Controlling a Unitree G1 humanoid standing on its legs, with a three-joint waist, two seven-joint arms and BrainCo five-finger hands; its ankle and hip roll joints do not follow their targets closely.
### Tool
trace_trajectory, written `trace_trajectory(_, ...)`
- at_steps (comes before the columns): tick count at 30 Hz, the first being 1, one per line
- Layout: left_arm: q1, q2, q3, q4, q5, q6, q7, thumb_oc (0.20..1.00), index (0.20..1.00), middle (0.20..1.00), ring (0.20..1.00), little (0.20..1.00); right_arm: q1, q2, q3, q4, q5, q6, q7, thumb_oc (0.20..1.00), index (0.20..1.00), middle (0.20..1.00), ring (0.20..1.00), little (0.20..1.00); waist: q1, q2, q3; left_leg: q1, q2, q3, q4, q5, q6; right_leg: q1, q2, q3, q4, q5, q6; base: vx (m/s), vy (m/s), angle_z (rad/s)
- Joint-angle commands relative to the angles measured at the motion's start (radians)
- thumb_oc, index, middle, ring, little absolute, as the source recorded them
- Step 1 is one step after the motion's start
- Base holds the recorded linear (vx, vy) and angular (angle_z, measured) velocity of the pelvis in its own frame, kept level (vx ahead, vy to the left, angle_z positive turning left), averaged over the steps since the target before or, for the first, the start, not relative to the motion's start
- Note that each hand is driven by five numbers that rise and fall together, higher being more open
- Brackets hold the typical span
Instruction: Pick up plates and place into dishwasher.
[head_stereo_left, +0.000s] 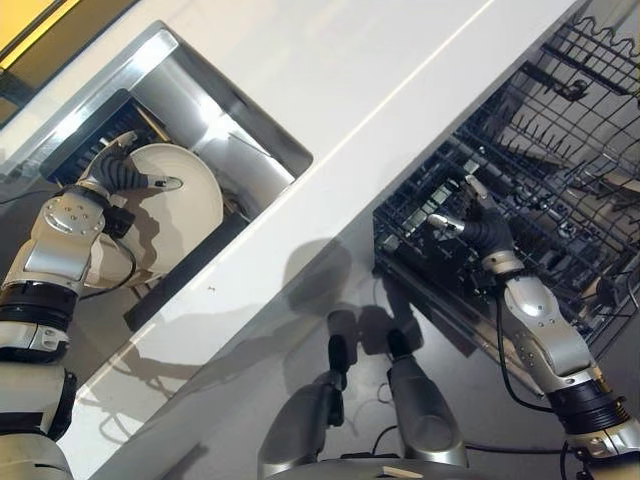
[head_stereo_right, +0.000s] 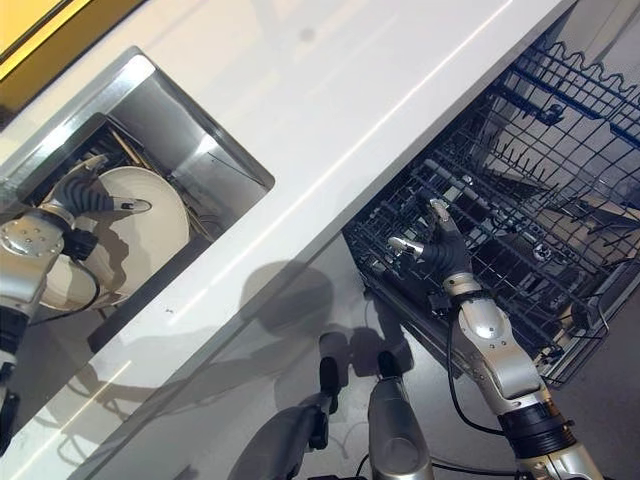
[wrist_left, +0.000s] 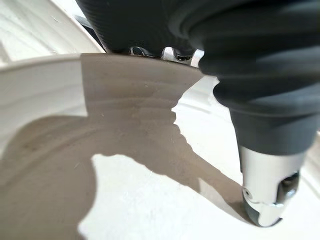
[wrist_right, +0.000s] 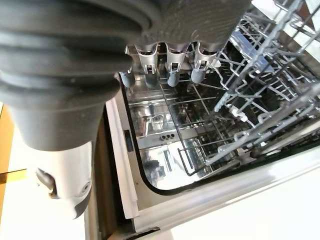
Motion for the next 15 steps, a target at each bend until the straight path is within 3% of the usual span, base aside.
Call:
trace_trajectory(1,-0.004,0.025,-0.074,-0.042,-0.028,0.005,-0.131,1.000,1.000,1.000,1.000,1.000,-0.016,-0.026,-0.028,-0.083,0.021,-0.044,0.015,1.000,1.000,1.000,1.000,1.000,-0.011,-0.016,-0.040,-0.046,-0.024,-0.005,0.044,0.019,0.001,0.036,-0.090,-0.012,-0.150,0.154,0.045,-0.01,-0.034,0.03)
trace_trajectory(4,-0.011,0.032,-0.103,-0.083,-0.060,0.012,-0.196,1.000,1.000,1.000,1.000,1.000,-0.023,-0.034,-0.024,-0.078,0.028,-0.046,0.014,1.000,1.000,1.000,1.000,1.000,-0.009,-0.013,-0.039,-0.043,-0.024,-0.008,0.041,0.021,0.000,0.041,-0.092,-0.018,-0.156,0.156,0.045,-0.01,-0.034,0.07)
trace_trajectory(5,-0.021,0.030,-0.117,-0.096,-0.067,0.020,-0.215,0.875,0.875,0.875,0.875,0.875,-0.028,-0.038,-0.021,-0.074,0.030,-0.047,0.013,1.000,1.000,1.000,1.000,1.000,-0.010,-0.011,-0.038,-0.041,-0.024,-0.008,0.039,0.021,0.000,0.042,-0.094,-0.020,-0.159,0.156,0.045,-0.02,-0.026,0.05)
trace_trajectory(6,-0.027,0.032,-0.129,-0.114,-0.071,0.028,-0.227,0.630,0.630,0.630,0.630,0.630,-0.030,-0.042,-0.019,-0.070,0.032,-0.049,0.015,1.000,1.000,1.000,1.000,1.000,-0.010,-0.010,-0.038,-0.040,-0.024,-0.008,0.038,0.021,-0.001,0.044,-0.095,-0.023,-0.162,0.157,0.045,-0.02,-0.019,0.05)
trace_trajectory(10,-0.034,0.045,-0.144,-0.178,-0.103,0.026,-0.233,0.200,0.200,0.200,0.200,0.200,-0.034,-0.053,-0.019,-0.071,0.045,-0.044,0.018,1.000,1.000,1.000,1.000,1.000,-0.006,-0.009,-0.042,-0.033,-0.023,-0.010,0.033,0.021,-0.002,0.054,-0.101,-0.032,-0.175,0.160,0.046,-0.02,-0.029,0.04)
trace_trajectory(15,-0.011,0.050,-0.125,-0.299,-0.125,0.017,-0.235,0.200,0.200,0.200,0.200,0.200,-0.024,-0.054,-0.031,-0.068,0.050,-0.047,0.029,1.000,1.000,1.000,1.000,1.000,0.003,-0.011,-0.052,-0.019,-0.020,-0.016,0.020,0.025,-0.004,0.071,-0.107,-0.049,-0.189,0.160,0.047,-0.02,-0.042,0.03)
